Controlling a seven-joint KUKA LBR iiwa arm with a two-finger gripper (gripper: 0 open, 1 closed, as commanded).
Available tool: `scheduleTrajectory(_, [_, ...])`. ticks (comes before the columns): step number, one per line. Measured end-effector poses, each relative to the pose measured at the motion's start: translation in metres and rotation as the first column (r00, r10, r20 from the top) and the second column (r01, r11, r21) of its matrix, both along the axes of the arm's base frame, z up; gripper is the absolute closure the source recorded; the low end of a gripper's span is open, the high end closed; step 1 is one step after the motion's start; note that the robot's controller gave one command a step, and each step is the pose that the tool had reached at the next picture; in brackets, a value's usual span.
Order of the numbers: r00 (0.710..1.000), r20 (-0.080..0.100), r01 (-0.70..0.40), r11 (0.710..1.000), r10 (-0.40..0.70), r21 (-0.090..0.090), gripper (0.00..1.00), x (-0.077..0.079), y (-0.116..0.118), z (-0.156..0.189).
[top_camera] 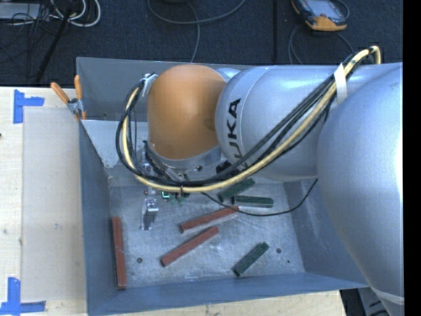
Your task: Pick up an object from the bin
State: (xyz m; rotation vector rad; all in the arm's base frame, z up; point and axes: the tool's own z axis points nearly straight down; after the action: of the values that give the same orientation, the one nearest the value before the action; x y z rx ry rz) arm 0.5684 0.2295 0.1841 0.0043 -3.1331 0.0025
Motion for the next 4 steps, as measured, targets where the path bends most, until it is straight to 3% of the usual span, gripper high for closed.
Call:
scheduleTrajectory(1, [1.0, 0.007, 0.004, 1.0, -0.004, 0.002, 0.0, 0.002, -0.001, 0.005])
scheduleTrajectory(2, [0.996, 0.011, -0.086, 0.996, 0.086, 0.003, 0.0, -0.014, -0.037, -0.038])
scheduleTrajectory(3, [0.969, 0.004, -0.246, 0.969, 0.246, 0.002, 0.0, -0.028, -0.089, -0.052])
scheduleTrajectory(4, [0.967, 0.005, -0.253, 0.967, 0.253, 0.002, 0.0, -0.055, -0.101, -0.046])
